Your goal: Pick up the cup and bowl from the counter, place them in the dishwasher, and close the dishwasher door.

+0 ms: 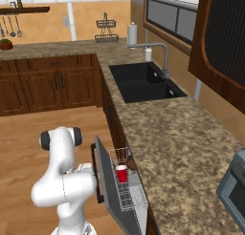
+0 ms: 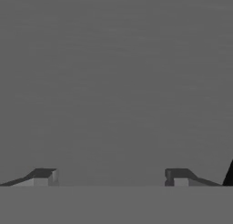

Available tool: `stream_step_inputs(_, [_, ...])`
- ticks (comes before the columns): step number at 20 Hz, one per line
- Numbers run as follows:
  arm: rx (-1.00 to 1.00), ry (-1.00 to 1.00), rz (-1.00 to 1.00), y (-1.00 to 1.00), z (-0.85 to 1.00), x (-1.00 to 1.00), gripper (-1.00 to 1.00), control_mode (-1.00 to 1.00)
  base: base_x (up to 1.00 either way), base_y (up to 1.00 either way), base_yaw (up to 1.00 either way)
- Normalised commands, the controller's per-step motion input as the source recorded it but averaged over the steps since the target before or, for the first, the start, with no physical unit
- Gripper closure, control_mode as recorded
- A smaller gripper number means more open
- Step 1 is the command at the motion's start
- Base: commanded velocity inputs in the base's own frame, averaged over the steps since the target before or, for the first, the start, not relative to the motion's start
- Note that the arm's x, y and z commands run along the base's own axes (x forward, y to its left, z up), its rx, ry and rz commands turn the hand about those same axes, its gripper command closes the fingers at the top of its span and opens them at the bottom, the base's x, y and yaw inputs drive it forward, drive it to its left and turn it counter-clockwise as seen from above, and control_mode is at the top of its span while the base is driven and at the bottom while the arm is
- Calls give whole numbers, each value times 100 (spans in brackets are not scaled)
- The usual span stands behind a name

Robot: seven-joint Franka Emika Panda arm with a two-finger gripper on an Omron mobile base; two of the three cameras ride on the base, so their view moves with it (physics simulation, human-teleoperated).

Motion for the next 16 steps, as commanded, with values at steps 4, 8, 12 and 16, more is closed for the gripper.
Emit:
stream_step_inputs(4, [0, 7, 0, -100, 0, 88, -100, -100, 0, 0, 0])
stream_step_inputs(8, [0, 10, 0, -100, -5, 96, -100, -100, 0, 0, 0])
stream_step_inputs(12, [0, 8, 0, -100, -14, 90, -100, -100, 0, 0, 0])
stream_step_inputs(16, [0, 5, 0, -100, -10, 92, -100, -100, 0, 0, 0])
